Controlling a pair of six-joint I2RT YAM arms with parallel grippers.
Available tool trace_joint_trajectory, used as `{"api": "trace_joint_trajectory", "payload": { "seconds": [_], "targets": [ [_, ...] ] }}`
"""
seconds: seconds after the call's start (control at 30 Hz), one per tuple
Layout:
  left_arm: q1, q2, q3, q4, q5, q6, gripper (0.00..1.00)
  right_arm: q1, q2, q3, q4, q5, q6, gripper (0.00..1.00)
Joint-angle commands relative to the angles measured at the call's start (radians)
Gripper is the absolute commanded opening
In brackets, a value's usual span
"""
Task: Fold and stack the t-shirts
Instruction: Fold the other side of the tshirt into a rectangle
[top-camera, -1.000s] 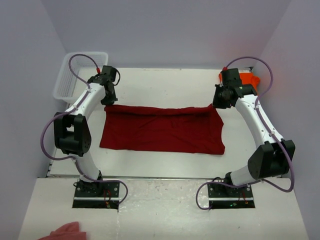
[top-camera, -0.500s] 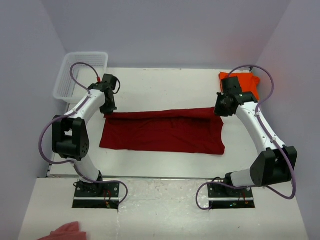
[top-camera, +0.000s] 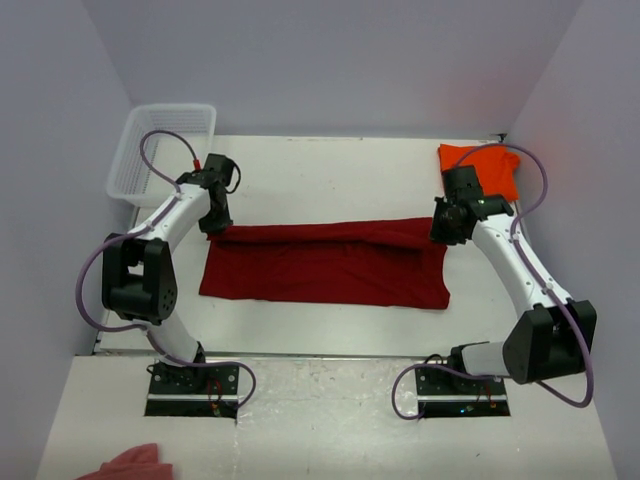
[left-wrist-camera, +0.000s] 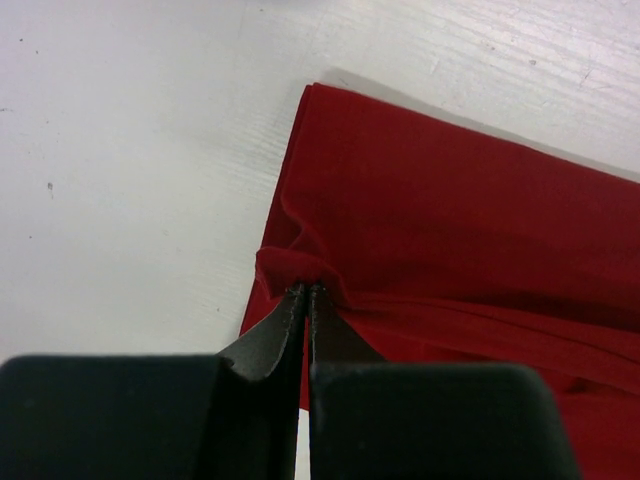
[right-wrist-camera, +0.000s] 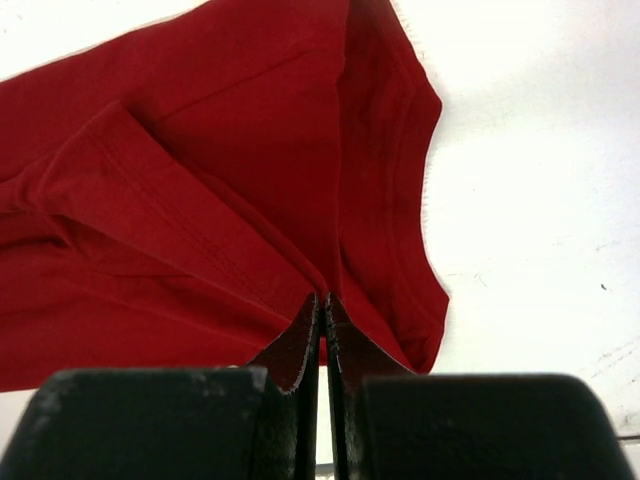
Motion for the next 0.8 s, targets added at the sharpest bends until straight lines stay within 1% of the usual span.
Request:
{"api": "trace_joint_trajectory", "payload": {
  "seconds": [0.0, 0.43, 0.53, 0.63, 0.7, 0.77],
  "targets": [
    [-0.006, -0.038, -0.023, 0.010, -0.045, -0.017, 0.00, 0.012, -0.034, -0.010, 0.013, 0.028, 0.019, 0.00],
    [-0.019, -0.046, -0.092, -0.002, -0.018, -0.060, 0.00, 0.072, -0.066, -0.145, 0.028, 0.039, 0.099, 0.00],
    [-0.020, -0.064, -0.112, -0.001, -0.001, -0.066, 0.00, 0.073, -0.101, -0.157, 0.015, 0.051, 0.128, 0.00],
    [-0.022, -0.085, -0.121, -0.018, -0.013, -0.086, 0.00, 0.084, -0.142, -0.160, -0.015, 0.065, 0.146, 0.00],
    [-0.023, -0.107, -0.133, -0.018, -0.010, -0.094, 0.00, 0.092, -0.172, -0.171, -0.021, 0.068, 0.168, 0.02],
    [-0.025, -0.116, -0.135, -0.030, -0.004, -0.100, 0.03, 0.102, -0.199, -0.173, -0.039, 0.059, 0.180, 0.09]
  ]
}}
